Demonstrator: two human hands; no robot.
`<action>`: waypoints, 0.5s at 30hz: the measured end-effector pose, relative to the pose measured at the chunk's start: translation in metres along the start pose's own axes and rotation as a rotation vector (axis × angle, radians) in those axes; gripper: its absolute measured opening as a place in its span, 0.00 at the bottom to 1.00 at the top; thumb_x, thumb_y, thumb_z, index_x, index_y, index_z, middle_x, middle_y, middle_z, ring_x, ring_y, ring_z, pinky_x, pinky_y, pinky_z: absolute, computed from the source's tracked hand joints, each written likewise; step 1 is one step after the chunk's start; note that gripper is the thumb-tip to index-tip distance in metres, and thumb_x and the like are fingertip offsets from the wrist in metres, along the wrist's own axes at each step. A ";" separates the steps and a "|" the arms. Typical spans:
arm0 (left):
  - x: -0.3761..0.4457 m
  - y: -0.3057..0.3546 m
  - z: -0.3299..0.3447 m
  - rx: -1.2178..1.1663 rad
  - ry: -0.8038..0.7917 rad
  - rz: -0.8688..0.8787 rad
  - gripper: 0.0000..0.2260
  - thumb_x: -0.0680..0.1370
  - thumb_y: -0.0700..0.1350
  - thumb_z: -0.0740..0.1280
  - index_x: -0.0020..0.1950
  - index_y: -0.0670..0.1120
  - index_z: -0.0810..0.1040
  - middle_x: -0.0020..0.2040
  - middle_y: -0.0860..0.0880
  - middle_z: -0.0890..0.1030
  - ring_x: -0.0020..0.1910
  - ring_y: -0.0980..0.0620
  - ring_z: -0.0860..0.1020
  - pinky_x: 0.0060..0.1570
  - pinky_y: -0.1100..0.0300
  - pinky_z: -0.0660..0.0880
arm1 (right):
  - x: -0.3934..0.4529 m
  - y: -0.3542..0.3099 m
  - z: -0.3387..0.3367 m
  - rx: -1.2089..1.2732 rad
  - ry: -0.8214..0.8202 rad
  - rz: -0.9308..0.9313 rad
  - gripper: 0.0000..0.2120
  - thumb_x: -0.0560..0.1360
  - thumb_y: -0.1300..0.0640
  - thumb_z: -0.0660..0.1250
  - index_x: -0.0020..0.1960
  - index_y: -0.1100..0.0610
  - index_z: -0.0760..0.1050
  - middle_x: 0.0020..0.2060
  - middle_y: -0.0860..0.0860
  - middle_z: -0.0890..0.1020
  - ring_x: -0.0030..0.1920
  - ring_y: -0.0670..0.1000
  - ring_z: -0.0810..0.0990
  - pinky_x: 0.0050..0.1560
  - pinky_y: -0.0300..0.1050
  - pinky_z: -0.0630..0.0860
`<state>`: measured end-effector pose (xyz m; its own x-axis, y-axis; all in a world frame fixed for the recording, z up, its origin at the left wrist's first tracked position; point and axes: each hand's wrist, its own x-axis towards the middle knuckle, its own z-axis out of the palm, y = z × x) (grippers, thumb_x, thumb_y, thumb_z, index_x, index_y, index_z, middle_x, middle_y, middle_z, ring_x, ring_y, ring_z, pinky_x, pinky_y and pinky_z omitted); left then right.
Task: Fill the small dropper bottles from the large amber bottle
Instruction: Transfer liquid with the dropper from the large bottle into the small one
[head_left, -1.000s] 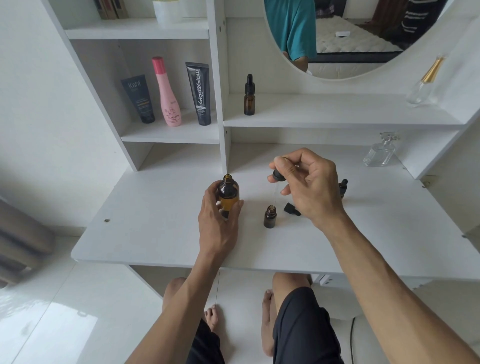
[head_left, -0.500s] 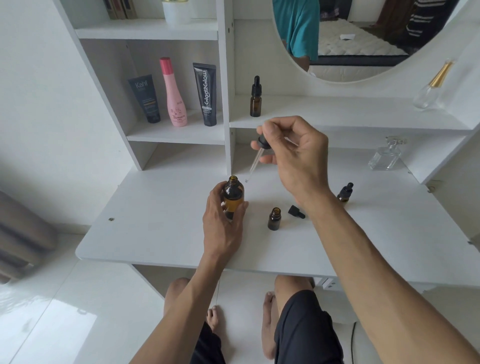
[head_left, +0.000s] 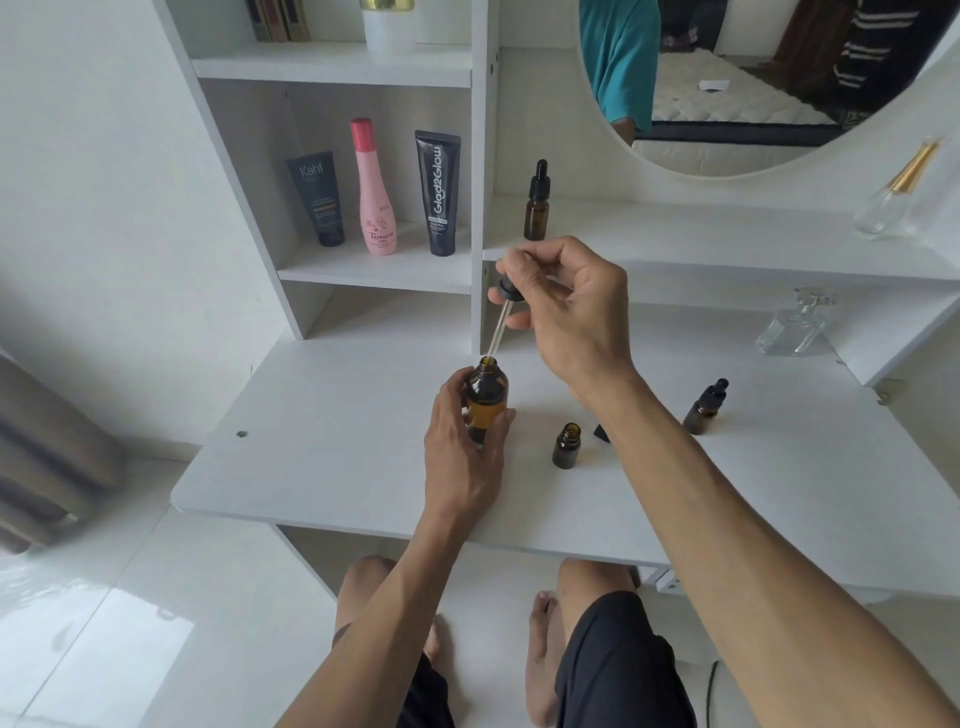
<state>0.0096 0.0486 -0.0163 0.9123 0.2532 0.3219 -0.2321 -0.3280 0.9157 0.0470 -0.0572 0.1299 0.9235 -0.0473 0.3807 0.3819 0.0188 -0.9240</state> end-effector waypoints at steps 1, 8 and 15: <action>0.000 0.000 0.000 0.000 -0.001 0.002 0.22 0.77 0.46 0.71 0.67 0.55 0.68 0.61 0.56 0.76 0.54 0.61 0.77 0.47 0.73 0.73 | 0.000 0.001 0.001 -0.017 -0.008 -0.002 0.09 0.79 0.59 0.70 0.51 0.66 0.79 0.45 0.62 0.85 0.43 0.57 0.87 0.34 0.47 0.81; 0.000 0.000 0.000 -0.010 -0.002 -0.003 0.22 0.77 0.46 0.71 0.68 0.53 0.68 0.62 0.55 0.76 0.54 0.60 0.77 0.47 0.74 0.73 | 0.001 0.011 0.005 -0.122 -0.039 -0.005 0.09 0.78 0.57 0.71 0.46 0.64 0.79 0.41 0.59 0.86 0.39 0.50 0.87 0.30 0.37 0.77; 0.001 -0.002 0.000 -0.011 -0.002 0.013 0.22 0.77 0.45 0.72 0.68 0.52 0.68 0.63 0.53 0.77 0.55 0.55 0.78 0.47 0.74 0.73 | -0.001 0.026 0.007 -0.189 -0.073 0.009 0.10 0.78 0.55 0.71 0.45 0.62 0.79 0.39 0.57 0.86 0.39 0.50 0.87 0.33 0.35 0.75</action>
<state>0.0109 0.0492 -0.0183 0.9097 0.2471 0.3338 -0.2481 -0.3211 0.9140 0.0560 -0.0492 0.1053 0.9298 0.0244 0.3672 0.3659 -0.1697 -0.9151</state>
